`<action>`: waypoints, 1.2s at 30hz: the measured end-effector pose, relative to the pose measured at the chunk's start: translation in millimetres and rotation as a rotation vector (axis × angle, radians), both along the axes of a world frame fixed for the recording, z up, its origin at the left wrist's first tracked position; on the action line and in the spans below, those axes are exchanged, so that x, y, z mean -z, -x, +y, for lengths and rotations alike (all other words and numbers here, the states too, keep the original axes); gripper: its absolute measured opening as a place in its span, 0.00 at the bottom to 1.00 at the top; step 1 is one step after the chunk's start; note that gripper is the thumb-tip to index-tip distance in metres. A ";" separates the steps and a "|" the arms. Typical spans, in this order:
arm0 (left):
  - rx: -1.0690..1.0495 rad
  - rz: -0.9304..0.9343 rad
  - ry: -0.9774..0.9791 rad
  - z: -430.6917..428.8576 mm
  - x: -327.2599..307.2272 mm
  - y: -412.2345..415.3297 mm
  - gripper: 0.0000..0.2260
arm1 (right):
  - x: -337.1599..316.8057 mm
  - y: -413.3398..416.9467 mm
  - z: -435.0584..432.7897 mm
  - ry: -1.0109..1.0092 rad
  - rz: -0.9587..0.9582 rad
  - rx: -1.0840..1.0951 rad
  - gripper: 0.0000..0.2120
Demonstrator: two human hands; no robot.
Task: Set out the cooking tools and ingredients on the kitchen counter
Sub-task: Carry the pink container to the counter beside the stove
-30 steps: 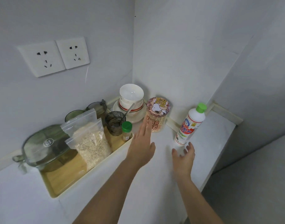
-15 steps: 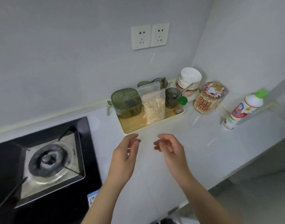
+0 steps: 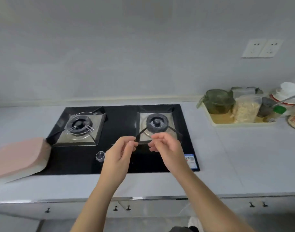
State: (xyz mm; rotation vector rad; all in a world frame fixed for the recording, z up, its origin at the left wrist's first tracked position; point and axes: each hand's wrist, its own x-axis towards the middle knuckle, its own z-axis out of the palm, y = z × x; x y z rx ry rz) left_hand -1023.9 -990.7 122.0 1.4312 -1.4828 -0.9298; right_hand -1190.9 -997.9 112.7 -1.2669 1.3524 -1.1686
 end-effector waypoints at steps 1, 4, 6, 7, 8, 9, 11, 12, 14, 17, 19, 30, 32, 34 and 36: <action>-0.030 0.004 0.002 6.0 -1.2 -18.0 0.08 | -3.1 -17.7 -0.5 0.003 -0.004 -0.032 0.08; -0.161 0.041 0.017 20.4 -2.5 -73.9 0.08 | -13.1 -74.5 -3.0 0.013 0.005 -0.138 0.08; -0.261 0.071 0.030 28.6 0.4 -111.4 0.09 | -15.4 -117.1 -6.6 0.015 0.038 -0.242 0.09; -0.284 0.080 0.029 29.1 2.2 -118.8 0.09 | -14.1 -126.6 -8.2 0.018 0.042 -0.265 0.09; -0.323 0.089 0.032 30.6 5.2 -131.8 0.09 | -12.4 -142.1 -11.6 0.018 0.049 -0.304 0.09; -0.370 0.098 0.028 33.6 9.7 -148.4 0.09 | -9.2 -161.5 -16.2 0.014 0.056 -0.347 0.09; -0.436 0.100 0.009 34.9 19.1 -175.7 0.09 | -2.3 -190.1 -25.9 -0.003 0.064 -0.391 0.09; -0.466 0.103 -0.003 34.0 23.5 -188.3 0.09 | 0.9 -201.8 -31.0 -0.015 0.061 -0.409 0.09; -0.530 0.105 -0.025 27.1 34.8 -222.1 0.09 | 11.6 -234.2 -46.0 -0.054 0.051 -0.453 0.09; -0.584 0.075 -0.051 11.0 45.8 -264.1 0.09 | 28.5 -277.4 -69.3 -0.102 0.078 -0.507 0.09; -0.585 0.048 -0.079 -3.0 47.6 -292.8 0.09 | 36.6 -309.1 -87.6 -0.137 0.087 -0.525 0.08; -0.713 0.005 -0.145 -39.8 74.3 -422.6 0.08 | 75.4 -429.7 -145.6 -0.424 0.274 -0.539 0.25; -0.741 -0.013 -0.169 -47.2 86.8 -448.2 0.08 | 87.5 -444.3 -148.6 -0.470 0.236 -0.505 0.26; -0.738 -0.069 -0.188 -57.4 100.6 -474.5 0.09 | 99.9 -457.0 -151.1 -0.508 0.201 -0.438 0.25; -0.684 -0.096 -0.251 -70.6 112.6 -504.0 0.13 | 110.9 -472.5 -153.8 -0.534 0.193 -0.331 0.24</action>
